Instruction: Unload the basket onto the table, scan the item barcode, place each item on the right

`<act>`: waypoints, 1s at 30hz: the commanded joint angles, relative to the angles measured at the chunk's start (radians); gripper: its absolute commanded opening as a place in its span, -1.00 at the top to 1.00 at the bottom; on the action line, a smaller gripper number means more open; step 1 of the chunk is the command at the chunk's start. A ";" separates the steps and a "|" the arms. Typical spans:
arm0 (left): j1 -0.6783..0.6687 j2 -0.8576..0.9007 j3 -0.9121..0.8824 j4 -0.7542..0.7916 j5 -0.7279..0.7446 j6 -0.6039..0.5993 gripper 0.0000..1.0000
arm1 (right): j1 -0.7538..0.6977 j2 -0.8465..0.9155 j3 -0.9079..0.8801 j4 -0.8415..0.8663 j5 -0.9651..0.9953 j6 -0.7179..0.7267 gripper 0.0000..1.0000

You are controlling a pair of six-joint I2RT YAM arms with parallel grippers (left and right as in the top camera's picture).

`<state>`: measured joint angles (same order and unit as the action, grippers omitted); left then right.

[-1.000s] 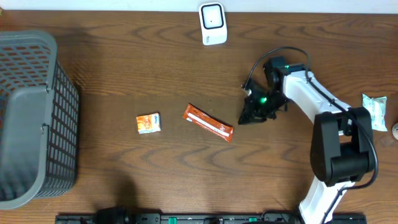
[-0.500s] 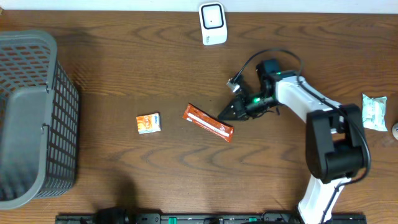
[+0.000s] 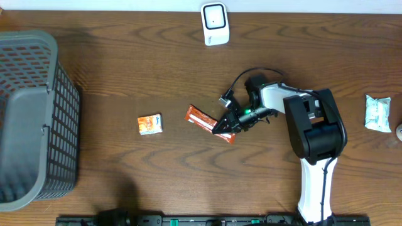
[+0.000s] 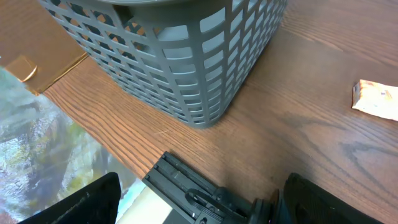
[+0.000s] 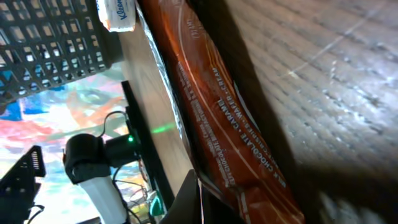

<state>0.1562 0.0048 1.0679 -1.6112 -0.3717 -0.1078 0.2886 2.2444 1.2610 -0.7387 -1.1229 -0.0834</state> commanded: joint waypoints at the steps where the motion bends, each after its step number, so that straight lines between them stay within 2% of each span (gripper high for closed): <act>1: 0.003 0.000 0.001 -0.078 -0.010 0.001 -0.68 | -0.002 0.029 0.005 -0.035 0.100 0.019 0.97; 3: 0.003 0.000 0.001 -0.078 -0.010 0.001 -0.68 | -0.002 -0.003 0.032 -0.103 0.100 0.018 0.89; 7: 0.003 0.000 0.001 -0.078 -0.010 0.001 -0.68 | -0.002 -0.116 0.117 -0.197 0.102 0.032 0.37; 8: 0.003 0.000 0.001 -0.078 -0.010 0.001 -0.68 | -0.002 -0.155 0.142 -0.197 0.107 0.062 0.14; 10: 0.003 0.000 0.001 -0.078 -0.010 0.001 -0.68 | -0.002 -0.229 0.185 -0.189 0.130 0.142 -0.59; 11: 0.003 0.000 0.001 -0.078 -0.010 0.001 -0.68 | -0.002 -0.260 0.206 -0.183 0.138 0.166 -0.86; 12: 0.003 0.000 0.001 -0.078 -0.010 0.001 -0.68 | -0.002 -0.324 0.241 -0.162 0.140 0.226 -0.98; 16: 0.003 0.000 0.001 -0.078 -0.010 0.001 -0.68 | 0.005 -0.441 0.269 -0.114 0.182 0.335 -0.99; 21: 0.003 0.000 0.001 -0.078 -0.010 0.001 -0.68 | 0.014 -0.521 0.269 -0.174 0.266 0.336 -0.99; 25: 0.003 0.000 0.001 -0.078 -0.010 0.001 -0.68 | 0.013 -0.531 0.269 -0.234 0.281 0.261 -0.99; 30: 0.003 0.000 0.001 -0.078 -0.010 0.001 -0.68 | -0.006 -0.531 0.269 -0.222 0.351 0.190 -0.99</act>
<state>0.1562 0.0048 1.0679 -1.6112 -0.3717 -0.1078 0.2913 1.7119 1.5330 -0.9680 -0.8284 0.1772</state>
